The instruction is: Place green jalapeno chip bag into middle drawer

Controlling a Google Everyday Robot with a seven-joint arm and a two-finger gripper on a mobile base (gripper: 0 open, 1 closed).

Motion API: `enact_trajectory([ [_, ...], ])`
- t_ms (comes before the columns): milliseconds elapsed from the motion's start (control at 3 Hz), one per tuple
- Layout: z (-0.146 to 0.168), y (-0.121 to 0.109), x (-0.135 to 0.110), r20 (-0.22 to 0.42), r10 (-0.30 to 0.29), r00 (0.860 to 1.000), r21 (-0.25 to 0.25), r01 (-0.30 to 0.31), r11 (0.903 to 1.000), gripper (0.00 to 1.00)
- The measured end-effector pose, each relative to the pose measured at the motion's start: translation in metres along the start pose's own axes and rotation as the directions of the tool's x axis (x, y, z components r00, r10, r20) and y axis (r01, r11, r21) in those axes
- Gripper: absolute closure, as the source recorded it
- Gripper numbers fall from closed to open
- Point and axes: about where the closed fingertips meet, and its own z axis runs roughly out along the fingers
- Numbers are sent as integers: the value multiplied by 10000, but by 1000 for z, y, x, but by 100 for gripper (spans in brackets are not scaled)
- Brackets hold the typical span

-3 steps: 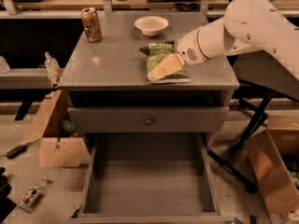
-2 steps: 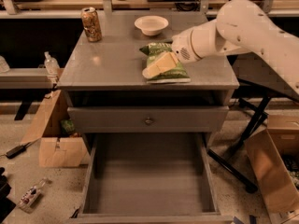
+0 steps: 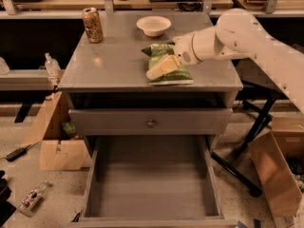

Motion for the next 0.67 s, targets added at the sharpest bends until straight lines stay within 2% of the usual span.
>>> enact_trajectory([
  [333, 16, -1, 17, -600, 133, 9981, -61, -137, 9999, 16],
  [667, 28, 2, 31, -997, 412, 9942, -256, -439, 9987, 47],
])
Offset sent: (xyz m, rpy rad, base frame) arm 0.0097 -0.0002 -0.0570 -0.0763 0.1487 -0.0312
